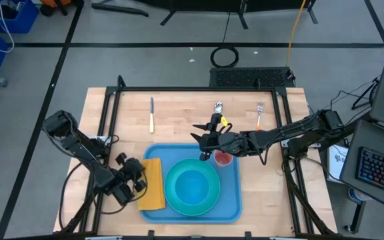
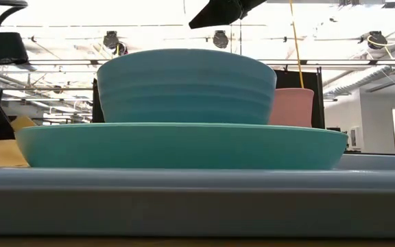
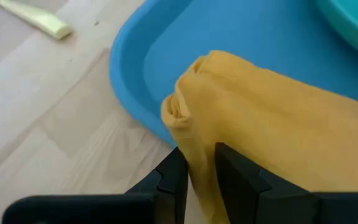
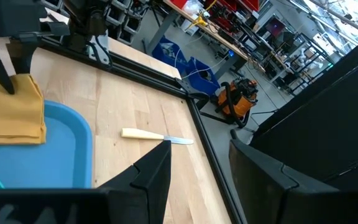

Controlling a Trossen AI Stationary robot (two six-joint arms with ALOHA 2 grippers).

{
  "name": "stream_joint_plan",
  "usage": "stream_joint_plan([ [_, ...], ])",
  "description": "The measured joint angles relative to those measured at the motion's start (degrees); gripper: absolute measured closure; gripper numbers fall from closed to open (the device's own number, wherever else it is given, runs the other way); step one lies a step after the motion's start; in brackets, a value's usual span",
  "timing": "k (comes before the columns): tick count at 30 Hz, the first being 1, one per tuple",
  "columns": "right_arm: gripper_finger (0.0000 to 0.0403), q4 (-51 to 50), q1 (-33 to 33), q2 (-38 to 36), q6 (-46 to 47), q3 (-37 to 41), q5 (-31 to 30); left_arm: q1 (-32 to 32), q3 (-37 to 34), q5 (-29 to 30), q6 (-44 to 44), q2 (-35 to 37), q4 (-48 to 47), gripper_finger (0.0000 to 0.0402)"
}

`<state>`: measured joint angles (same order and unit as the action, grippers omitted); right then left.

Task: Set up tray
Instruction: Put the yellow napkin on the blue tray at the left of the light blue plate

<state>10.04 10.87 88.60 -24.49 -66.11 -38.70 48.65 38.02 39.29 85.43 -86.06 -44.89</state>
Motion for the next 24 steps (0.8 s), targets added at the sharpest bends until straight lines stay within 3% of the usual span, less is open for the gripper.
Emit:
stream_joint_plan([
  [9, 0.0252, 0.02, -0.02, 0.00, 0.02, 0.00, 0.00, -3.65, 0.04, 0.86, -12.68, 0.00, 8.04, 0.0316],
  [24, 0.0252, 0.00, -0.02, 0.00, 0.83, 0.00, 0.02, -5.66, 0.70, 0.88, -12.03, -0.02, 7.51, 0.0306],
])
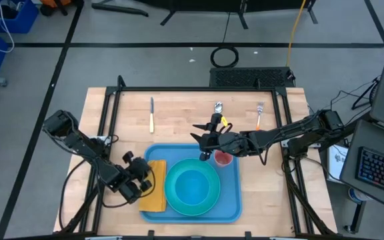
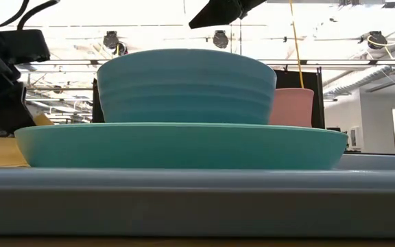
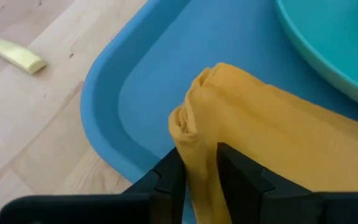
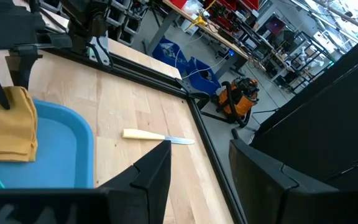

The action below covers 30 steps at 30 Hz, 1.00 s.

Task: Set up tray
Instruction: Put the yellow napkin on the blue tray at the left of the light blue plate

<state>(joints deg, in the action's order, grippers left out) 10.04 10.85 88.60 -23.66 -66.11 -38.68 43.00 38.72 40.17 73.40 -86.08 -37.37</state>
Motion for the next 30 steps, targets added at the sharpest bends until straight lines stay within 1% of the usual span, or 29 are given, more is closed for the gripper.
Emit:
stream_joint_plan([
  [2, 0.0252, 0.00, 0.00, 0.00, 0.02, 0.00, 0.00, -0.14, 0.00, 0.61, 0.04, 0.00, 0.01, 0.0286],
  [4, 0.0252, -0.01, 0.00, 0.00, 0.02, 0.00, 0.00, -0.18, 0.00, 1.07, 0.03, 0.00, -0.03, 0.0258],
  [9, 0.0252, 0.00, 0.00, 0.00, 0.02, 0.00, 0.01, -0.28, 0.00, 3.66, 0.38, 0.00, -0.40, 0.0166],
  [12, 0.0252, -0.02, 0.00, 0.00, 0.02, 0.00, 0.02, -1.26, 0.01, 2.58, 1.89, 0.03, -0.64, 0.0118],
  [14, 0.0252, 0.00, 0.00, 0.00, 0.02, 0.00, 0.02, -2.15, 0.22, 1.37, 1.49, 0.48, -0.74, 0.0099],
  [17, 0.0252, -0.02, 0.00, 0.00, 0.02, 0.00, 0.02, -3.01, 1.94, 1.35, -0.41, 1.80, -0.44, 0.0093],
  [19, 0.0252, 0.00, 0.00, 0.00, 0.02, 0.00, 0.02, -2.98, 3.65, 2.62, -3.10, 2.96, -0.48, 0.0103],
  [21, 0.0252, -0.02, 0.00, 0.00, 0.02, 0.00, 0.02, -2.97, 5.31, 3.13, -5.82, 3.92, -0.38, 0.0124],
  [24, 0.0252, -0.02, 0.00, 0.00, 0.02, 0.00, 0.02, -3.38, 7.03, -1.25, -8.48, 4.60, -0.35, 0.0175],
  [27, 0.0252, -0.04, 0.00, 0.00, 0.04, 0.00, 0.02, -3.73, 7.08, -6.32, -7.59, 4.27, -0.04, 0.0248],
  [30, 0.0252, -0.11, 0.00, 0.00, 0.46, 0.00, 0.02, -4.09, 7.07, -9.55, -5.65, 3.44, -0.06, 0.0339],
])
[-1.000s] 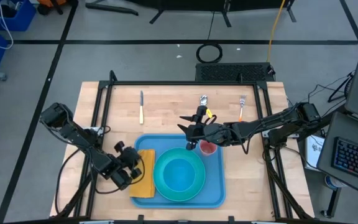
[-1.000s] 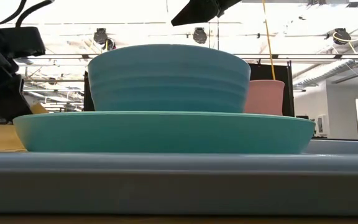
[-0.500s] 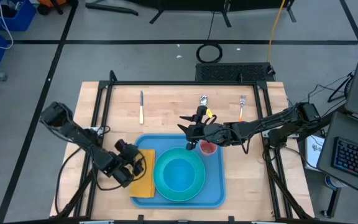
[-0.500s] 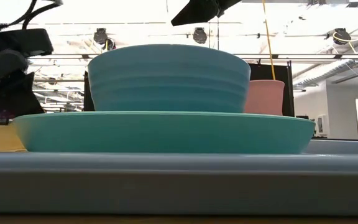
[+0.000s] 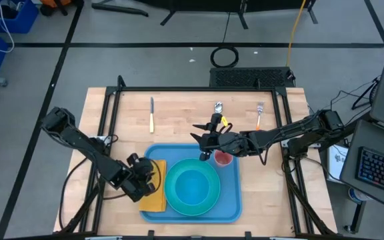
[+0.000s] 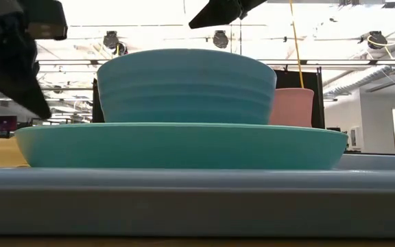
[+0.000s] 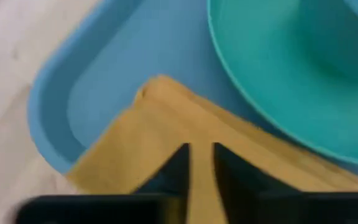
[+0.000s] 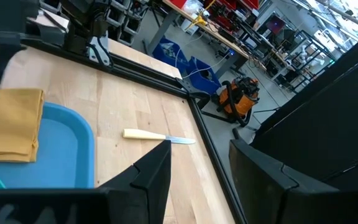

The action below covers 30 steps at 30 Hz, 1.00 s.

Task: Set up tray
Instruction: Put the yellow napkin on the blue tray at the left of the light blue plate

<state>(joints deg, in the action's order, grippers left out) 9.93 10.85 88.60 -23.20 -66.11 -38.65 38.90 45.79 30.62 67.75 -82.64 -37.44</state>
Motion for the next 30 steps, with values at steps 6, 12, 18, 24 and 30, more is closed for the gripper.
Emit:
stream_joint_plan([
  [6, 0.0252, 0.04, 0.00, 0.00, 0.02, 0.00, 0.00, -0.44, -0.18, -0.91, 0.41, -0.01, -0.39, 0.0393],
  [12, 0.0252, 0.07, 0.00, 0.00, 0.02, 0.00, 0.00, -2.14, -2.85, -5.74, 1.78, 0.01, 1.49, 0.0398],
  [18, 0.0252, 0.07, 0.00, 0.00, 0.02, 0.00, 0.00, -3.04, -6.54, -7.94, 1.21, 0.01, 8.14, 0.0399],
  [24, 0.0252, 0.04, 0.00, 0.00, 0.02, 0.00, 0.00, -3.91, -9.81, -8.98, 1.83, 0.01, 11.41, 0.0400],
  [30, 0.0252, 0.07, 0.00, 0.00, 0.02, 0.00, 0.00, -5.26, -12.08, -9.46, 1.82, 0.01, 15.32, 0.0400],
])
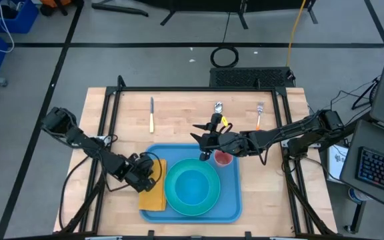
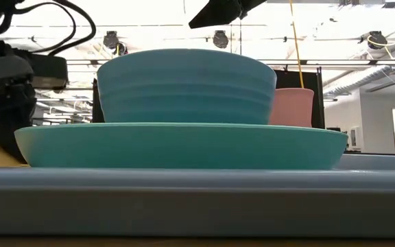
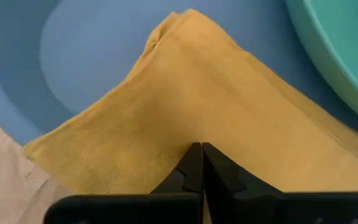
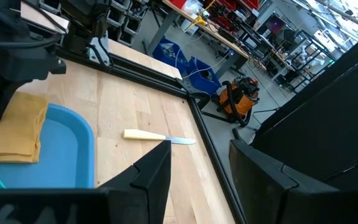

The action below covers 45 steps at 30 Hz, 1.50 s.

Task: Set up tray
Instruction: Put the yellow napkin on the blue tray at the left of the light blue plate

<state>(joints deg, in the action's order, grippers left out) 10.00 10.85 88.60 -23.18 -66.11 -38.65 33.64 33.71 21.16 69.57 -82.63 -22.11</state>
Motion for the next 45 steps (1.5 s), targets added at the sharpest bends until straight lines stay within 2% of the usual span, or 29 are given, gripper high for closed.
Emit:
stream_joint_plan([
  [21, 0.0252, -0.02, 0.00, 0.00, -0.02, 0.00, 0.00, -4.71, -1.37, 3.38, -4.55, 0.04, 9.80, 0.0401],
  [32, 0.0252, -0.17, 0.00, 0.00, -0.02, 0.02, -0.02, 0.07, 1.43, -5.91, -4.09, 2.21, 8.94, 0.0401],
  [41, 0.0252, 0.02, 0.00, 0.00, -0.02, 0.02, -0.02, 2.81, 1.43, -5.36, 0.69, 1.56, 7.49, 0.0401],
  [45, 0.0252, 0.06, 0.00, 0.00, -0.01, 0.02, -0.02, 2.61, 1.43, -8.09, 1.76, -1.59, 7.72, 0.0401],
])
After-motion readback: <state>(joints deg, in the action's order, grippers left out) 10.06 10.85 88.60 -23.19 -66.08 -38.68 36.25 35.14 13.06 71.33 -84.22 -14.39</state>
